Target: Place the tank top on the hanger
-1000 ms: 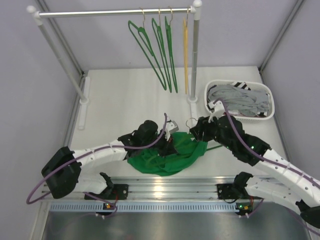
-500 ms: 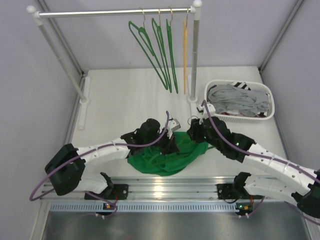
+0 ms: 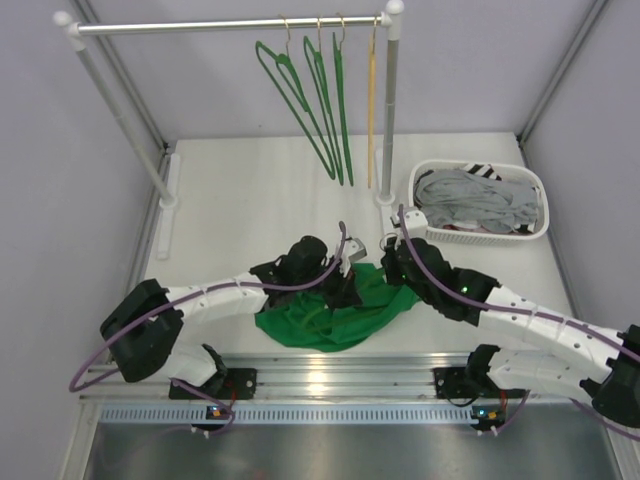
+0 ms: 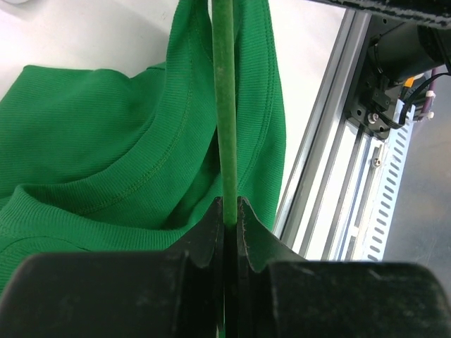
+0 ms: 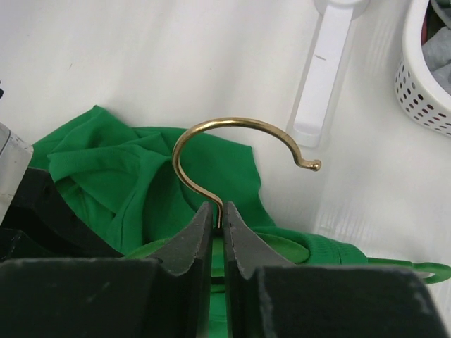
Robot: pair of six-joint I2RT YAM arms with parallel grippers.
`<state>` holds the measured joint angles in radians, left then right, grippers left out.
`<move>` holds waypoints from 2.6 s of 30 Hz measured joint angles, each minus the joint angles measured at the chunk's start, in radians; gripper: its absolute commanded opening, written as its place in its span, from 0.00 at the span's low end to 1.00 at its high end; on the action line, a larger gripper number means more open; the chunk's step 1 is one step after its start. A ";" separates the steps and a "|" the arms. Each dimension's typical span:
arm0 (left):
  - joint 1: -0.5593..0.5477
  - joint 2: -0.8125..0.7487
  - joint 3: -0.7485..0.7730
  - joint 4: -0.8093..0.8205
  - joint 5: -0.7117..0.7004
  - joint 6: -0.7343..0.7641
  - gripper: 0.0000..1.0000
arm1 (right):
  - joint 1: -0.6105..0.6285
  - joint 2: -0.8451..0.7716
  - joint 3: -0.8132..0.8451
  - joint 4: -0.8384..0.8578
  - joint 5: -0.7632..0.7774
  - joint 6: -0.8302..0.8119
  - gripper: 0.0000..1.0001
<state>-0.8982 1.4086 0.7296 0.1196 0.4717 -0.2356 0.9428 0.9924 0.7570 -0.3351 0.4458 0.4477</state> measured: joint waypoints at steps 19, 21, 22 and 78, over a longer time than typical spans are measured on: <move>-0.008 0.023 0.042 0.037 -0.121 -0.060 0.30 | 0.019 -0.047 -0.090 0.057 0.021 0.007 0.00; -0.009 0.022 0.043 0.031 -0.155 -0.070 0.31 | 0.019 -0.050 -0.092 0.057 0.022 0.008 0.00; -0.011 0.020 0.043 0.027 -0.175 -0.077 0.32 | 0.019 -0.052 -0.095 0.059 0.022 0.008 0.00; 0.178 0.050 -0.015 -0.190 -0.101 -0.504 0.49 | 0.031 -0.127 -0.129 0.046 -0.028 0.000 0.00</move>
<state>-0.7204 1.4586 0.7147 -0.0704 0.3702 -0.7399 0.9733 0.8658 0.6281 -0.2890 0.4179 0.4477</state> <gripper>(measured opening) 0.492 0.021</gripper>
